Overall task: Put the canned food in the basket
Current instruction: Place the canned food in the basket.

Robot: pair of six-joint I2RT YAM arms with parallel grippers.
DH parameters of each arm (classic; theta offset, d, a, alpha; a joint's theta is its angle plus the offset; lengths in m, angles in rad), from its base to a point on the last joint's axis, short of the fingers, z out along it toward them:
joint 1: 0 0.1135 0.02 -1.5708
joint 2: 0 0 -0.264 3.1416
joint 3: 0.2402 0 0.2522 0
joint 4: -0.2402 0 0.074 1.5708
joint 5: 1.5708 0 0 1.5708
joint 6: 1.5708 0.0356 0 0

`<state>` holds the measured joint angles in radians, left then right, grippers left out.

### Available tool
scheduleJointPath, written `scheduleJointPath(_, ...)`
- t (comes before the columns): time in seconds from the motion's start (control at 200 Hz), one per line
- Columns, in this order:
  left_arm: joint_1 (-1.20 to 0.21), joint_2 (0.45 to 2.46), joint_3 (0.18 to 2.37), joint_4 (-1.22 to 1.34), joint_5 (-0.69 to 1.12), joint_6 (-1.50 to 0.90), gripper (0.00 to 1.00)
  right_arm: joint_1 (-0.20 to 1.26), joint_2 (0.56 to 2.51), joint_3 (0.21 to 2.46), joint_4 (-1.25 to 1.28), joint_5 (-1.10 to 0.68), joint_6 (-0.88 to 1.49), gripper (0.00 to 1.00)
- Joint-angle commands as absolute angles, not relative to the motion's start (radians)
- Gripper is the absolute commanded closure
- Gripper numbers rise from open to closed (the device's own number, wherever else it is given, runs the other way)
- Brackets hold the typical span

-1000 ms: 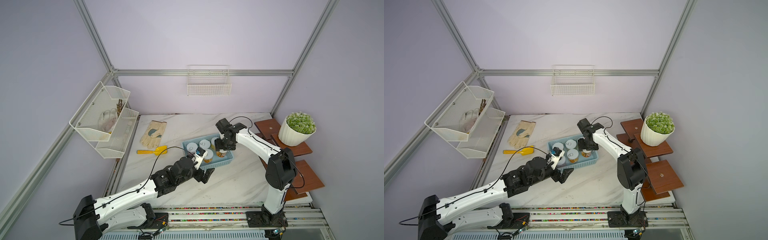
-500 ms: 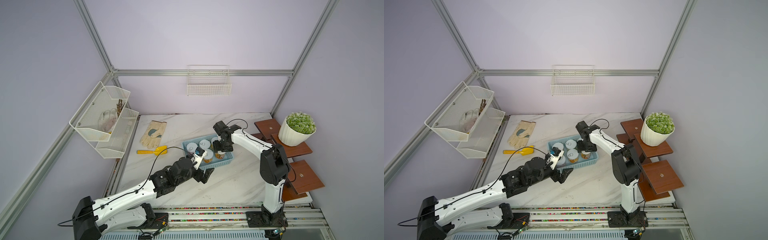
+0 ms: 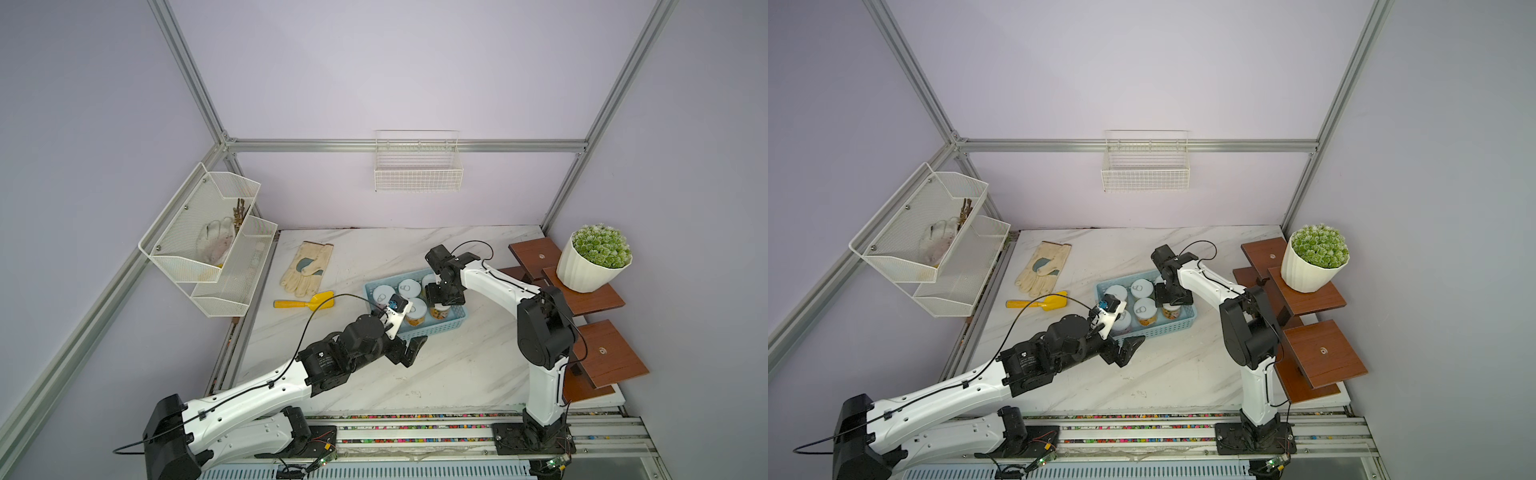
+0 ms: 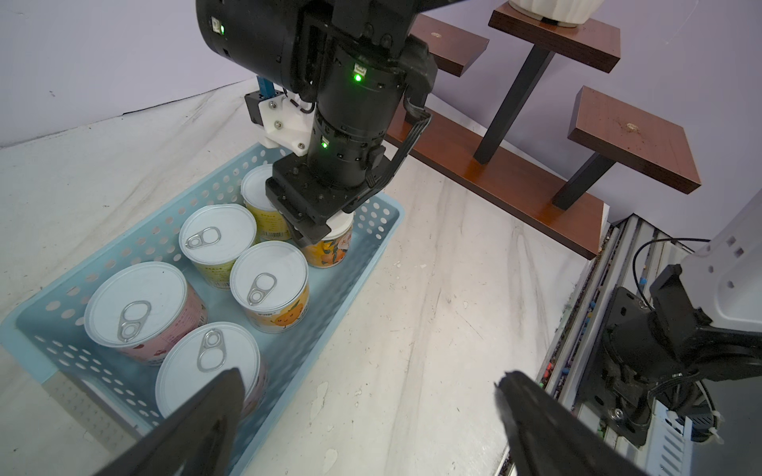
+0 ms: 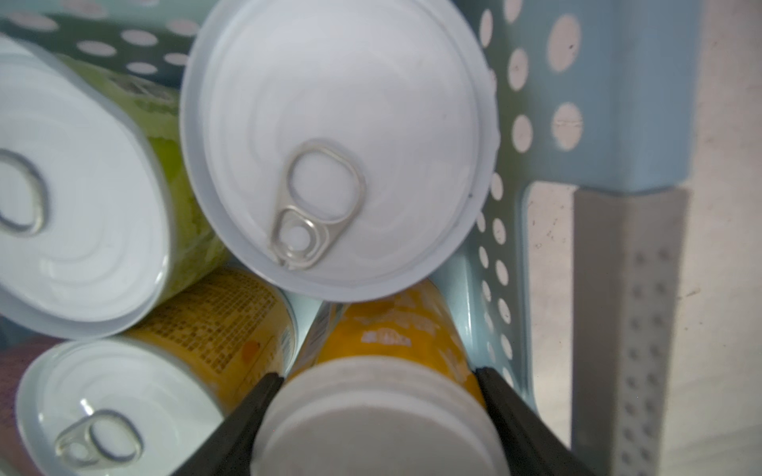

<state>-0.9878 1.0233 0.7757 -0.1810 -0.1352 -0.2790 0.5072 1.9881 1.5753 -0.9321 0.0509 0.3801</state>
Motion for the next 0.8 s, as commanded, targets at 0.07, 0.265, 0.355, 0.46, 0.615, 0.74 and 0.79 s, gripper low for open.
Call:
scheduleJointPath(0.07, -0.983, 1.011, 0.767, -0.163, -0.146, -0.299, 0.0, 0.511, 1.998, 1.562, -0.899, 0.081, 0.389, 0.72)
scheduleJointPath(0.265, -0.983, 1.012, 0.764, -0.158, -0.149, -0.302, 0.0, 0.511, 2.011, 1.538, -0.881, 0.076, 0.404, 0.67)
scheduleJointPath(0.355, -0.984, 1.016, 0.769, -0.158, -0.146, -0.301, 0.0, 0.512, 2.017, 1.532, -0.875, 0.068, 0.407, 0.64)
scheduleJointPath(0.46, -0.984, 1.018, 0.771, -0.159, -0.145, -0.299, 0.0, 0.512, 2.019, 1.525, -0.873, 0.066, 0.41, 0.6)
scheduleJointPath(0.615, -0.984, 1.023, 0.772, -0.159, -0.143, -0.298, 0.0, 0.511, 2.023, 1.512, -0.875, 0.067, 0.41, 0.49)
scheduleJointPath(0.74, -0.983, 1.025, 0.772, -0.156, -0.143, -0.298, 0.0, 0.512, 2.022, 1.51, -0.881, 0.07, 0.409, 0.36)
scheduleJointPath(0.79, -0.984, 1.025, 0.772, -0.156, -0.143, -0.298, 0.0, 0.512, 2.019, 1.511, -0.883, 0.074, 0.409, 0.27)
